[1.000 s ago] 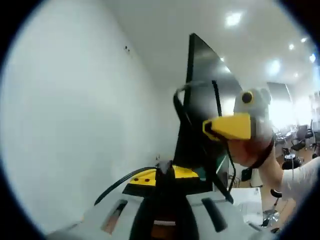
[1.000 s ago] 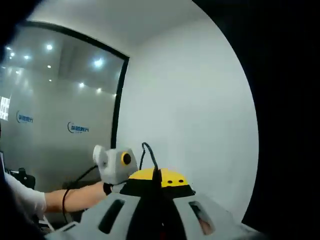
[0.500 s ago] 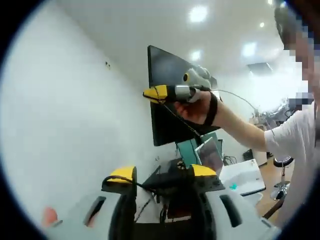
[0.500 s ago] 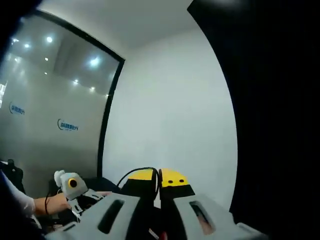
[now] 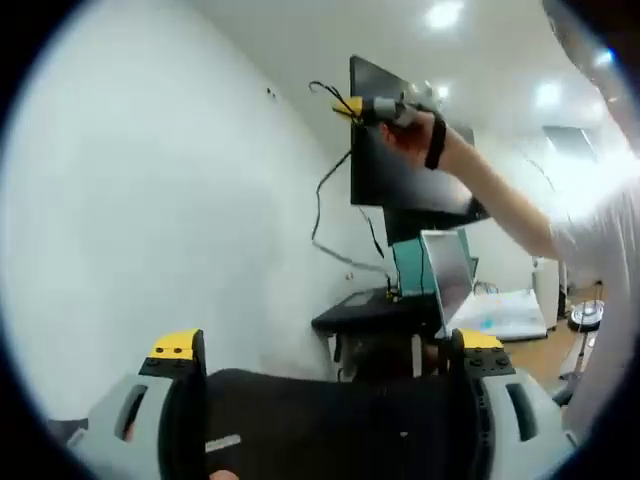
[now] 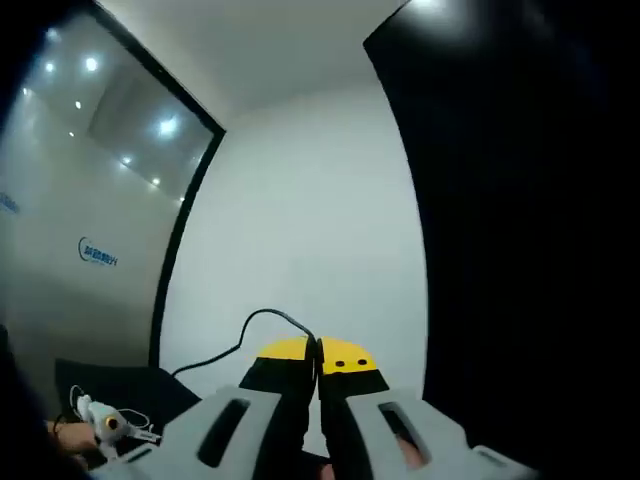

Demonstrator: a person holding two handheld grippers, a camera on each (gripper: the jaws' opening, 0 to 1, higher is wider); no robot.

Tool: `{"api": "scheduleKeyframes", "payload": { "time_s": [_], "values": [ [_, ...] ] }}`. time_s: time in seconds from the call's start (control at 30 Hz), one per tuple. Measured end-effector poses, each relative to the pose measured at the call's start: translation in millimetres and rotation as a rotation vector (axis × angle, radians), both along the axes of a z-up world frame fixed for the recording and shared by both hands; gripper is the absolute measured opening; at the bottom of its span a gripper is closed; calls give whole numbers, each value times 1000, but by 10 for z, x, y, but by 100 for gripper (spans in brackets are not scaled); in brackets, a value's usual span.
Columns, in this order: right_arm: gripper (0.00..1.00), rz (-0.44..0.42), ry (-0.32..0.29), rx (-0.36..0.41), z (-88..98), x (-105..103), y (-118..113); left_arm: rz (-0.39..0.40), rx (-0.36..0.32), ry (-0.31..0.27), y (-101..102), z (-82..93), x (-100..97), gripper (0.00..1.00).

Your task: Grab the wires, straighten them and put them on the rack

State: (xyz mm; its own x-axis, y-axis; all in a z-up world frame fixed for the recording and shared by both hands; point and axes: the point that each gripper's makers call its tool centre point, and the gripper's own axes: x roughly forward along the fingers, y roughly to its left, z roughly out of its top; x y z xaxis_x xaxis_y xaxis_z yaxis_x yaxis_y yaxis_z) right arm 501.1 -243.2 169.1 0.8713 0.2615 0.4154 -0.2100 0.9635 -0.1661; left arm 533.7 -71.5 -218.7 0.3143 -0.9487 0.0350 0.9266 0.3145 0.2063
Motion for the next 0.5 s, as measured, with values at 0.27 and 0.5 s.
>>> {"api": "scheduleKeyframes", "payload": {
  "time_s": [0.27,0.5],
  "values": [
    [0,69,1,53,474,-209,36,6,311,236,-176,-1442,352,72],
    [0,198,157,-24,-417,-76,484,157,285,575,-374,-1887,734,70]
  ]
}}
